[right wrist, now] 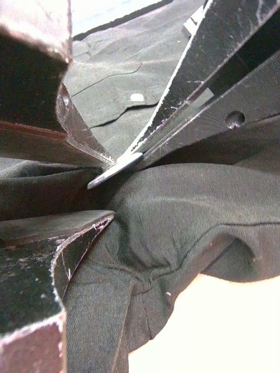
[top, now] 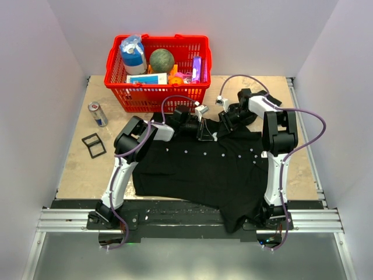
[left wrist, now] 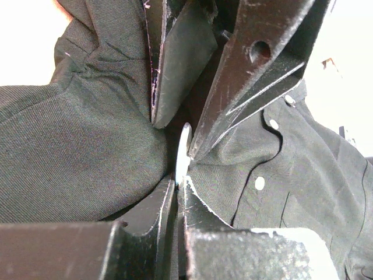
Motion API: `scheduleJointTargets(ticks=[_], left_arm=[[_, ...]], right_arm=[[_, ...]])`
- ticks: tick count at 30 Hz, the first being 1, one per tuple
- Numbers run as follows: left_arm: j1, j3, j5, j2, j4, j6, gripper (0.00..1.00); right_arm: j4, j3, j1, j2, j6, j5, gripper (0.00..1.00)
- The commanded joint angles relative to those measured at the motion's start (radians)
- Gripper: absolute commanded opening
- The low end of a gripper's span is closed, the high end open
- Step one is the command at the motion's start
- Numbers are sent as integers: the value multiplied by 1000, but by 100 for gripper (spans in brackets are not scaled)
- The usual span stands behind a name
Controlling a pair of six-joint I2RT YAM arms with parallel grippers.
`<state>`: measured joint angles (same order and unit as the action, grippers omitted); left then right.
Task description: Remove the brooch from the garment
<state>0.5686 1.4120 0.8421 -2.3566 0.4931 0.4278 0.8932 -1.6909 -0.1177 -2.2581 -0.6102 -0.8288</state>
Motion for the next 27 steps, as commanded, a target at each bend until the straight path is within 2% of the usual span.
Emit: scheduleJointTargets(ticks=[1, 18, 27], left_arm=[[-10, 18, -31, -30, -14, -12, 0], [-12, 27, -20, -38, -10, -8, 0], [-13, 27, -17, -36, -8, -1, 0]], right_arm=[[-39, -32, 1, -47, 32, 92, 39], [-88, -35, -40, -38, 95, 227, 37], [-144, -43, -63, -31, 174, 371, 35]])
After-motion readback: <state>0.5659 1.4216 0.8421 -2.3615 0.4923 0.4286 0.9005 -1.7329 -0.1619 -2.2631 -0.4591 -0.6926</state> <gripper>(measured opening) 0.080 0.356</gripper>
